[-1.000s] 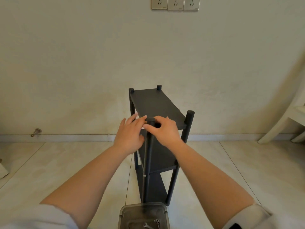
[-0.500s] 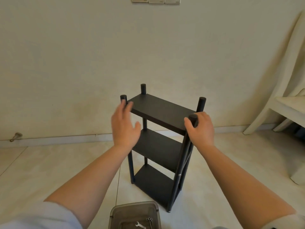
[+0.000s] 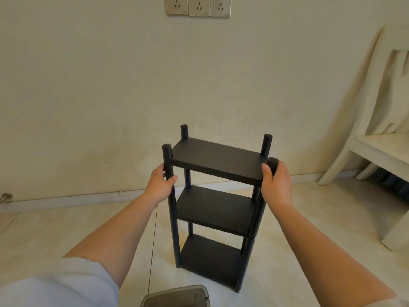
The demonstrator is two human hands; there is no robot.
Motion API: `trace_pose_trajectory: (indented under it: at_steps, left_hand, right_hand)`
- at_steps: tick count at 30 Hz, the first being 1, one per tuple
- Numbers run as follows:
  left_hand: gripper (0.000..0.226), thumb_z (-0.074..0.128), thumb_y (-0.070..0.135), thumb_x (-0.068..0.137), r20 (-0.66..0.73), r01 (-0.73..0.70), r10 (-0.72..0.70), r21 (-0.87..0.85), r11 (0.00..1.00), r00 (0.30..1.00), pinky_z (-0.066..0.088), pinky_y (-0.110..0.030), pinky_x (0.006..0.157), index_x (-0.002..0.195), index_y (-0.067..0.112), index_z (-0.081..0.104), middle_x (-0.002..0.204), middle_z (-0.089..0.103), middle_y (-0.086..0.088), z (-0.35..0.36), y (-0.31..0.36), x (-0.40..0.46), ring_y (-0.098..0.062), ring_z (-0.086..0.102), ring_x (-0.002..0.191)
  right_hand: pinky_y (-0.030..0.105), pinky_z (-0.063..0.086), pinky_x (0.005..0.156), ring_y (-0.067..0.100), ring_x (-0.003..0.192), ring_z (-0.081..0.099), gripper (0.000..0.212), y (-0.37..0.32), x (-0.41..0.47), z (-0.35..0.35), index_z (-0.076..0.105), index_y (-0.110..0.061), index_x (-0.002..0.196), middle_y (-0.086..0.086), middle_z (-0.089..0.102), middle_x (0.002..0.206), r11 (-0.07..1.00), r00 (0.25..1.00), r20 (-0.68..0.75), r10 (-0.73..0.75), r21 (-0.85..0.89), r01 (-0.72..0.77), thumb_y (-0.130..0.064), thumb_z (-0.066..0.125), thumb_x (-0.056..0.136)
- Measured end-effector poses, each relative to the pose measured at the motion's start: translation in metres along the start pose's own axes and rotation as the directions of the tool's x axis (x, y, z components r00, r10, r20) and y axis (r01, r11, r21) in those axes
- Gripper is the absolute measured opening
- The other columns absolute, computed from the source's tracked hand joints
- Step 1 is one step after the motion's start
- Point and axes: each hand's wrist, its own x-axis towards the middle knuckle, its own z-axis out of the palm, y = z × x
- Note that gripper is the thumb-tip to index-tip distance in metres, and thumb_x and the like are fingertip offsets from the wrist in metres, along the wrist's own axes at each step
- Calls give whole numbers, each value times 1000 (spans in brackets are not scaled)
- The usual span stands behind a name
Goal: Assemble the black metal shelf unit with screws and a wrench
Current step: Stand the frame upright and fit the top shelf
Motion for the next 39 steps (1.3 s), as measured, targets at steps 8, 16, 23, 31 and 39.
trace_pose_trajectory:
  at_steps: [8,16,23,31,39]
  left_hand:
    - [31,51,21,97,-177,-77,95,103,992,980,42,-30,89,126,12,50,122,53,-5,-8,-21,-22,-22,53,113]
    - [39,58,24,93,-348,-84,80,1,996,934,41,-25,87,130,19,46,116,56,3,-29,-53,-58,-13,54,104]
    - [43,62,35,89,-197,-148,173,136,980,965,40,-22,86,130,27,51,128,47,4,-51,-52,-65,-14,52,113]
    - [45,62,38,88,-317,-74,74,13,997,946,44,-27,87,129,22,53,123,61,1,-40,-43,-67,-17,55,113]
    - [47,61,39,88,-291,-46,54,33,998,955,45,-29,90,130,21,51,124,60,1,-43,-43,-62,-19,54,115]
  right_hand:
    - [34,39,76,24,94,50,37,-6,10,1,41,-8,128,5,49,103,992,990,87,112,-72,-106,-32,36,101]
    - [34,38,75,22,92,47,39,-19,2,26,39,-8,132,9,50,109,990,982,144,126,-88,-114,-33,34,102]
    - [36,42,82,26,102,53,38,-13,-11,37,47,-8,127,11,57,117,976,971,122,207,-94,-196,-28,53,95]
    - [39,42,96,30,114,52,39,-13,-8,38,52,-9,129,10,58,120,947,932,170,320,-18,-321,-26,57,94]
    - [43,37,103,34,120,47,48,-9,-3,40,48,-3,129,14,54,126,888,849,304,432,21,-459,-33,58,93]
